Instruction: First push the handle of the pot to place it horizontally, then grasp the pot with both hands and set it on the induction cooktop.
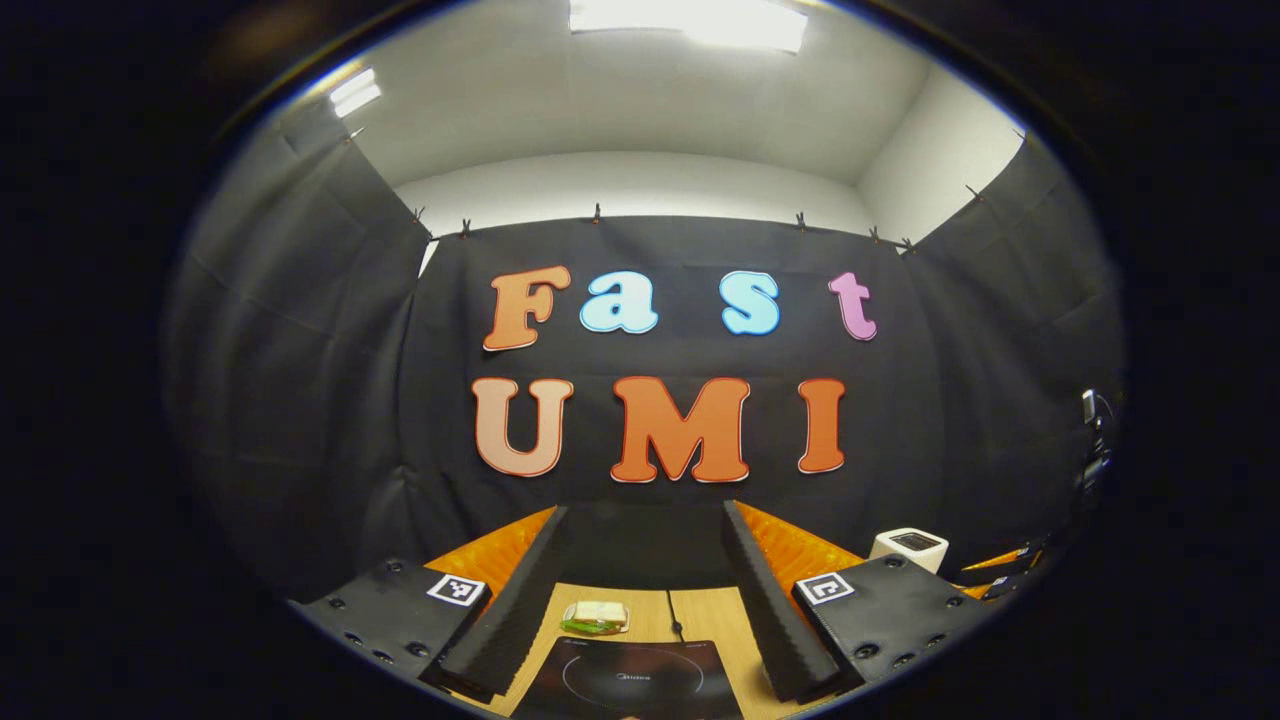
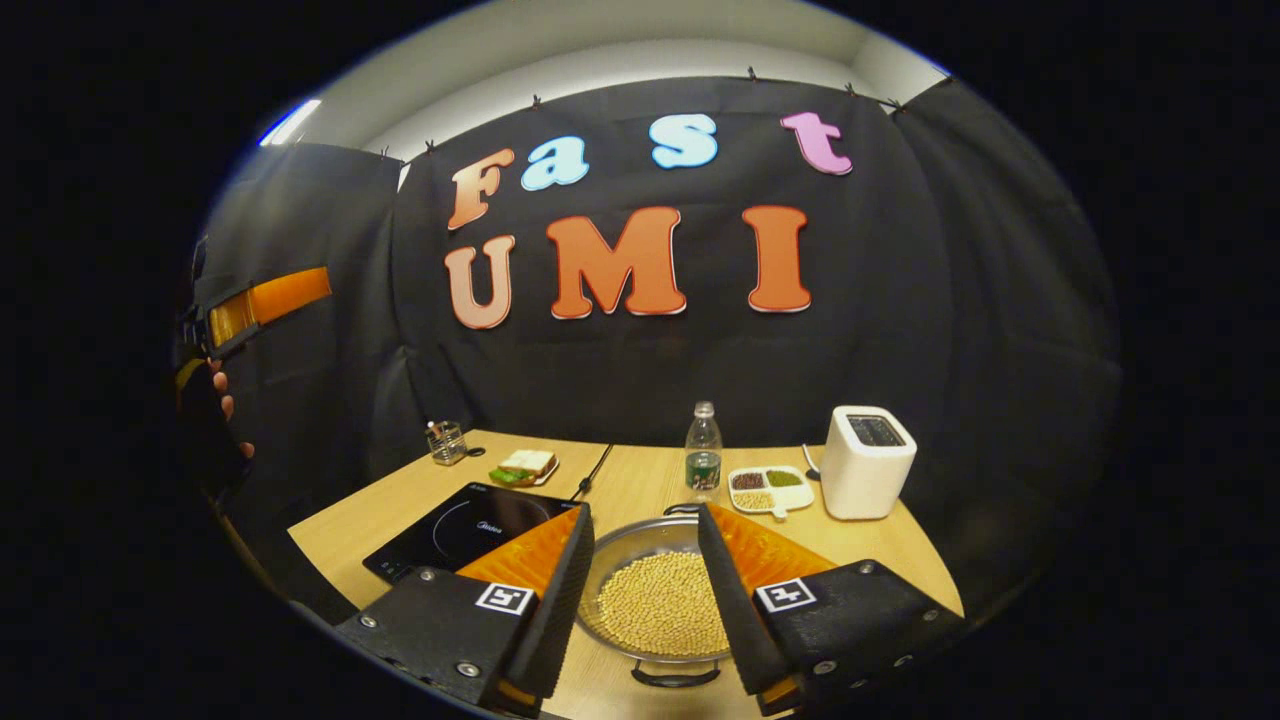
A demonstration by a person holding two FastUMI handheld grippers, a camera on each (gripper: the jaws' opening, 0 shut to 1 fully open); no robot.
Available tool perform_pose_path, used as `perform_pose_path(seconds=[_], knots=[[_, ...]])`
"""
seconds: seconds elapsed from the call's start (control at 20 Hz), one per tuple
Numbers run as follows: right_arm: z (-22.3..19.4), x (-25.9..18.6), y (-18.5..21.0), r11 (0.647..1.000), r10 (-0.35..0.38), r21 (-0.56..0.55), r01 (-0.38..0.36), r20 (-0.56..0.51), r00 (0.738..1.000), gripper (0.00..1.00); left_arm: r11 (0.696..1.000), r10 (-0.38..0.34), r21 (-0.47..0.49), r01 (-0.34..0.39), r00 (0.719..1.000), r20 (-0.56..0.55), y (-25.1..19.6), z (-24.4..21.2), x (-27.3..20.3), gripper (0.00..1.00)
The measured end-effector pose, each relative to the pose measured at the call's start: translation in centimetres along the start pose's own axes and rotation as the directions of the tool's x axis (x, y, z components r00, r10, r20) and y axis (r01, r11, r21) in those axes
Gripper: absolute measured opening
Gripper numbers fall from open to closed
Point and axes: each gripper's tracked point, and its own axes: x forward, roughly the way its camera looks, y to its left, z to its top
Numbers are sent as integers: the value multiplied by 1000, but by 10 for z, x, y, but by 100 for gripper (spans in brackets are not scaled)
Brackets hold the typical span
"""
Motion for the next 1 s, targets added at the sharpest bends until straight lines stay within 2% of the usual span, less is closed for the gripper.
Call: perform_pose_path(seconds=[0.15,0.25,0.3,0.45,0.55,0.8,1.0], knots=[[-32,9,10,999,48,21,-46,-99,994,60,1000,-3,2,3,999,-45,5,-15,4,97],[-55,13,14,997,69,34,-64,-165,984,51,1000,-3,4,3,998,-68,9,-21,7,97],[-65,15,15,997,79,42,-72,-196,977,41,1000,-3,4,3,997,-80,11,-26,9,97],[-90,20,24,992,118,71,-103,-269,956,24,1000,-8,-15,6,993,-117,11,-40,14,98],[-103,20,29,989,144,86,-123,-313,939,23,999,-10,-37,5,989,-146,14,-50,16,98],[-129,13,43,976,215,132,-175,-408,888,8,998,30,-41,-38,982,-187,28,-64,22,98],[-149,13,48,963,264,183,-200,-476,839,0,998,25,-49,-35,982,-186,30,-67,23,97]])
